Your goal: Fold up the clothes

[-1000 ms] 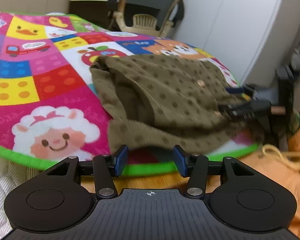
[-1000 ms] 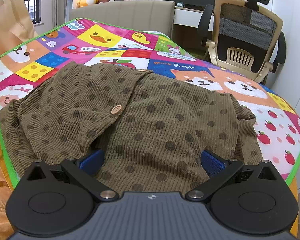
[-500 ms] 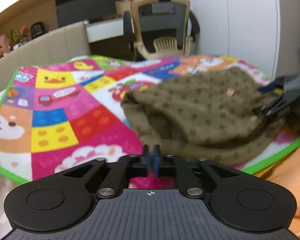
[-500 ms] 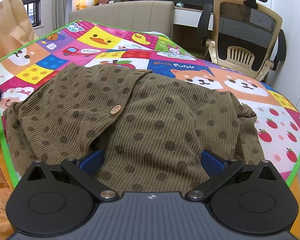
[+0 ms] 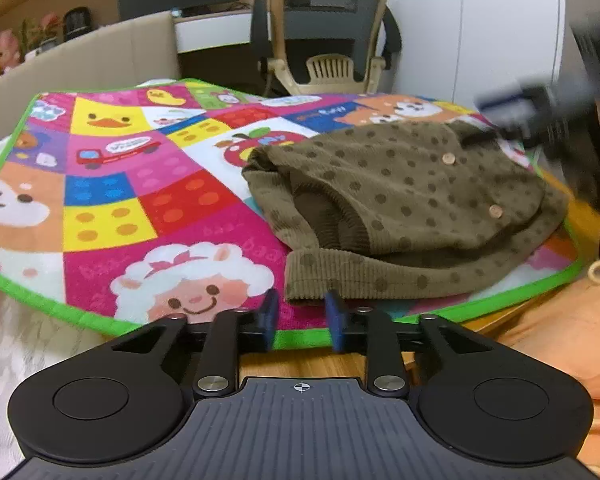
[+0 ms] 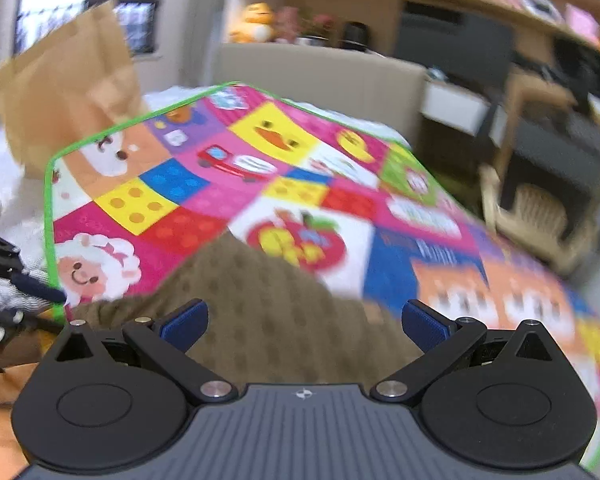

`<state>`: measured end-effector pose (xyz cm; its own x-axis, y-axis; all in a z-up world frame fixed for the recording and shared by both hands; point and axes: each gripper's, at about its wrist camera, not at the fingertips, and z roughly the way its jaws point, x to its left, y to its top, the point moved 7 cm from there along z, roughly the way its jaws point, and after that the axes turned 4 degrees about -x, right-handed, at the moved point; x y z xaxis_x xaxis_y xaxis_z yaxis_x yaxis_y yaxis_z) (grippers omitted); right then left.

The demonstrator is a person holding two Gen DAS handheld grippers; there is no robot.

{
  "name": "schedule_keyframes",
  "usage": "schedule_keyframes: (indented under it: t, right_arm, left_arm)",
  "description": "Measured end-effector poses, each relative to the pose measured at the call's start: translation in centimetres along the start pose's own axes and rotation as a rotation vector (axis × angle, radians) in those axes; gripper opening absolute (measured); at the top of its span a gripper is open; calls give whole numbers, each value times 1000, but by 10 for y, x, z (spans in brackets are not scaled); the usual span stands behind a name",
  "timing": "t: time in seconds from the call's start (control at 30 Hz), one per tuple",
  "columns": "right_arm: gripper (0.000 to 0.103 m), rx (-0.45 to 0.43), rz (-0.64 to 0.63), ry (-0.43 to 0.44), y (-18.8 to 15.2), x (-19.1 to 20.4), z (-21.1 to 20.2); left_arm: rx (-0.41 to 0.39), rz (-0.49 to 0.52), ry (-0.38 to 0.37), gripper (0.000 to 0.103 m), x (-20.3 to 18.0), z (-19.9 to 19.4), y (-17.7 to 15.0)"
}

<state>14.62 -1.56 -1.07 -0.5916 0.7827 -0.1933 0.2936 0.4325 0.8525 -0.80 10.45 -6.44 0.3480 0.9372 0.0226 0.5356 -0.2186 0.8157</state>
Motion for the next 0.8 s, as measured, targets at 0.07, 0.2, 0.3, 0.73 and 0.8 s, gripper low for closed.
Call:
schedule_keyframes:
  t: [0.07, 0.2, 0.3, 0.73, 0.8]
  right_arm:
    - [103, 10, -96, -13, 20, 15, 30]
    - [103, 92, -139, 3, 39, 40, 102]
    - [103, 175, -153, -46, 36, 45, 145]
    - [103, 131, -205, -284, 35, 17, 176]
    - [103, 135, -191, -294, 33, 11, 178]
  left_arm:
    - [-3, 9, -3, 37, 0, 3, -2]
    - [-10, 26, -9, 39, 0, 9, -5]
    - [-24, 57, -6, 39, 1, 17, -4]
    - [-15, 60, -85, 5, -7, 7, -9]
    - [9, 65, -92, 5, -10, 3, -17]
